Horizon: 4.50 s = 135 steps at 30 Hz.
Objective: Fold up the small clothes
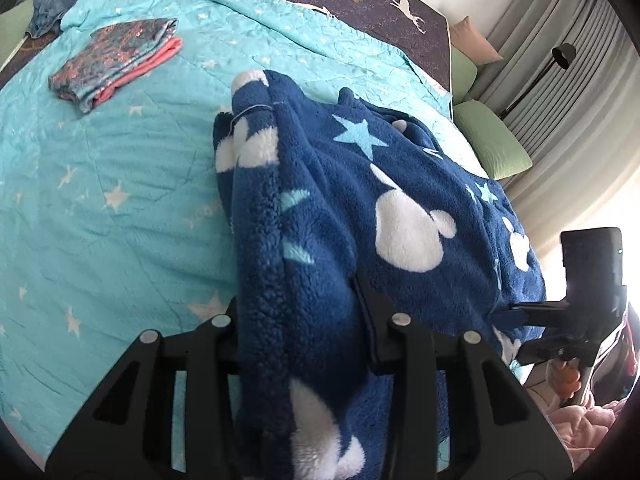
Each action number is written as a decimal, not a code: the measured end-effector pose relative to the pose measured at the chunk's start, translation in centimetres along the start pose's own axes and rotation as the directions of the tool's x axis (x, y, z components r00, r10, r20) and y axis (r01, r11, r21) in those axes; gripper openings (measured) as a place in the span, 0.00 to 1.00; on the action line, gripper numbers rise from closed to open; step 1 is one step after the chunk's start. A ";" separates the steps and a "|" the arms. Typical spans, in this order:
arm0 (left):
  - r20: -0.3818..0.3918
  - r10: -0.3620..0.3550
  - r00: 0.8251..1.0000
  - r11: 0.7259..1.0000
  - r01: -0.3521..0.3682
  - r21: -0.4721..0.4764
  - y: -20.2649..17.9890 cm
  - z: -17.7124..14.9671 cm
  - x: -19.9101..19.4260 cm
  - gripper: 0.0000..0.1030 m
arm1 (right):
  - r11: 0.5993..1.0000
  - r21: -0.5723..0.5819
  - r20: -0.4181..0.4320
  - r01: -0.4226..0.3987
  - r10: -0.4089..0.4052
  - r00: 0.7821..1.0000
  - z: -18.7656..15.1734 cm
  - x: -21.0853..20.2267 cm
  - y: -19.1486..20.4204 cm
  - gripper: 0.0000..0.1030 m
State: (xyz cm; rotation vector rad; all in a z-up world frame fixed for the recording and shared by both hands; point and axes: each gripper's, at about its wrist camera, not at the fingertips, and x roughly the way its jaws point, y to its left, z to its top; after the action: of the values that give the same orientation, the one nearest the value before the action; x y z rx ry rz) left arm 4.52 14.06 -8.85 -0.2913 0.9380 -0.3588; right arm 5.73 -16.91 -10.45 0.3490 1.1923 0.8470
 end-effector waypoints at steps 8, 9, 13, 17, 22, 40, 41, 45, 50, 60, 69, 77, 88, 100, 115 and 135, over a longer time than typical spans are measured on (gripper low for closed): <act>0.023 0.037 0.999 0.999 -0.038 0.030 -0.9 0.0 -0.6 0.39 | 0.990 -0.095 0.181 0.108 -0.089 0.979 5.5 -3.3 1.4 0.74; 0.026 0.037 0.999 0.999 -0.037 0.022 -0.9 0.0 -0.7 0.39 | 0.989 -0.078 0.181 0.124 -0.108 0.977 7.1 -2.9 0.8 0.74; 0.047 0.009 0.999 1.000 -0.009 -0.004 -1.0 0.2 -1.1 0.37 | 0.954 0.034 0.106 0.298 -0.300 0.948 12.4 2.0 -4.3 0.74; 0.065 -0.082 0.994 0.997 0.083 -0.011 -2.0 1.1 -2.0 0.35 | 0.952 0.015 0.131 0.305 -0.304 0.944 12.1 3.5 -5.1 0.75; 0.087 -0.137 0.987 0.989 0.130 0.075 -4.9 2.4 -2.9 0.33 | 0.955 -0.024 0.193 0.296 -0.286 0.939 8.9 0.3 -2.7 0.75; -0.018 -0.209 0.978 0.901 0.199 0.385 -18.6 2.0 0.8 0.31 | 0.995 0.072 0.377 0.069 -0.092 0.922 -2.5 -11.1 -3.5 0.75; -0.020 -0.198 0.980 0.898 0.189 0.398 -18.9 1.6 1.2 0.31 | 0.995 0.094 0.381 0.042 -0.075 0.922 -1.2 -11.0 -3.8 0.75; -0.013 -0.188 0.982 0.886 0.175 0.428 -19.5 0.6 1.3 0.31 | 0.987 0.156 0.347 -0.032 -0.024 0.938 1.9 -10.5 -5.0 0.75; -0.004 -0.177 0.984 0.889 0.162 0.427 -19.8 0.4 1.4 0.32 | 0.989 0.148 0.235 -0.017 -0.019 0.972 8.1 -7.4 -3.8 0.77; -0.002 -0.166 0.986 0.875 0.148 0.461 -21.4 0.6 1.3 0.32 | 0.984 0.087 0.095 0.154 -0.162 0.982 13.3 -2.8 -0.5 0.33; -0.042 -0.334 0.942 0.773 0.299 0.560 -27.9 1.4 0.0 0.33 | 0.964 0.027 0.301 0.263 -0.259 0.918 9.2 -12.9 1.1 0.29; -0.326 -0.356 0.876 0.758 0.475 0.447 -30.6 0.0 8.4 0.36 | 0.917 0.234 0.204 0.322 -0.371 0.906 4.8 -13.0 -7.9 0.32; -0.169 -0.488 0.856 0.693 0.498 0.521 -26.5 2.2 0.6 0.41 | 0.932 0.256 0.232 0.255 -0.316 0.920 4.3 -12.7 -10.7 0.40; -0.212 -0.372 0.904 0.673 0.420 0.609 -26.9 -3.4 6.7 0.47 | 0.875 0.134 0.293 0.465 -0.483 0.825 6.9 -11.8 -8.9 0.42; -0.226 -0.358 0.906 0.683 0.419 0.598 -27.6 -2.8 8.1 0.49 | 0.926 -0.082 0.457 0.368 -0.293 0.840 -5.6 -17.9 5.2 0.43; -0.189 -0.337 0.922 0.707 0.381 0.596 -27.7 -3.1 7.8 0.55 | 0.789 0.147 0.228 0.597 -0.614 0.756 -8.0 -13.1 -1.3 0.52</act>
State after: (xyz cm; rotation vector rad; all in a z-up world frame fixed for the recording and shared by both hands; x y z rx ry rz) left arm 1.41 -14.48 -5.36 0.1629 0.7695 -1.0282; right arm -2.65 -28.82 -5.42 0.1012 0.9894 0.1783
